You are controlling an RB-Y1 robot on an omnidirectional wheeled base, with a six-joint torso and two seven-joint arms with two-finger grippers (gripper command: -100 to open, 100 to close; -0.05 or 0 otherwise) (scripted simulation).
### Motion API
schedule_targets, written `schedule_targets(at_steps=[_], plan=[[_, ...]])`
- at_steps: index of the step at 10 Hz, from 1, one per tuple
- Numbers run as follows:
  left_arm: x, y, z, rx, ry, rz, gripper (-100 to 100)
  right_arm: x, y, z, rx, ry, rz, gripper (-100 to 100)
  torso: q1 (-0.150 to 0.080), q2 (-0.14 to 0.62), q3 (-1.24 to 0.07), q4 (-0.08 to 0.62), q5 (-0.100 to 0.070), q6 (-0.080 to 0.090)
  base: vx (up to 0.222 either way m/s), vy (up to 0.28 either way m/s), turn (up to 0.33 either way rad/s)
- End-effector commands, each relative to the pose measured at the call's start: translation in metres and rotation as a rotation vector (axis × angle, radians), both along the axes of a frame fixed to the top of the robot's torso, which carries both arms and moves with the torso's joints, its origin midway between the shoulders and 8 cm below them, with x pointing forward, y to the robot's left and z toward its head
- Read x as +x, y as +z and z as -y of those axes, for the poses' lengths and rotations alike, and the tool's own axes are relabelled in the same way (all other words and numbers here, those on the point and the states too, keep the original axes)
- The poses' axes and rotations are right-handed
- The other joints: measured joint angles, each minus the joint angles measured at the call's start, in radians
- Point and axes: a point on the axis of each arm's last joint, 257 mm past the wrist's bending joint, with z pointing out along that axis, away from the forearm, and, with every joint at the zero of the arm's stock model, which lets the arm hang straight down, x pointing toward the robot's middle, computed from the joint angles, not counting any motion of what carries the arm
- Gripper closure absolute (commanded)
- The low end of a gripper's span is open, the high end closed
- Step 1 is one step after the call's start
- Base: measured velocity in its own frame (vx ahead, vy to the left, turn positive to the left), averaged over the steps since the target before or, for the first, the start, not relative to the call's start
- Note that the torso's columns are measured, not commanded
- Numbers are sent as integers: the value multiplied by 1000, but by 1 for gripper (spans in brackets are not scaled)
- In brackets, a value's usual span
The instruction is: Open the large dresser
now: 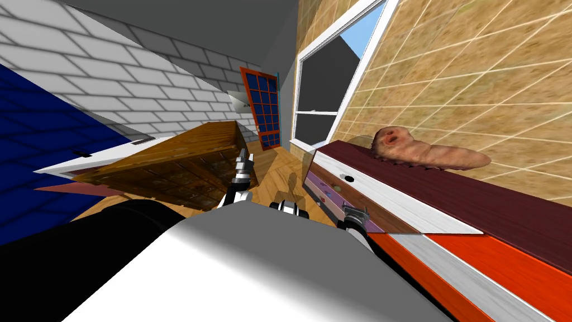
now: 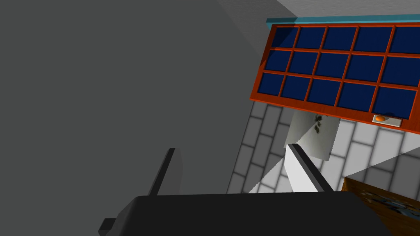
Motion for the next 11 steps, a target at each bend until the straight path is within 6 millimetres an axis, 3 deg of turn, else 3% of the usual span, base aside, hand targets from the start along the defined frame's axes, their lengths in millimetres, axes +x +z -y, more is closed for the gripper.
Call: schedule_targets(at_steps=[1, 4, 6, 11], plan=[[0, 0, 0, 0, 0, 0, 0, -12, 2, 21, -131, -26, -49, -100, 0, 1, 1, 0, 0, 0, 69, 23, 139], [0, 0, 0, 0, 0, 0, 0, -17, 8, 32, -232, -29, -80, -100, 0, 1, 1, 0, 0, 0, 66, 14, 67], [0, 0, 0, 0, 0, 0, 0, -28, 14, 53, -371, -52, -129, -100, 0, 2, 1, 1, 0, 0, 75, 15, 132], [0, 0, 0, 0, 0, 0, 0, -38, 33, 71, -585, -58, -178, -100, 0, 2, 2, 1, 0, 0, 62, 10, 75]])
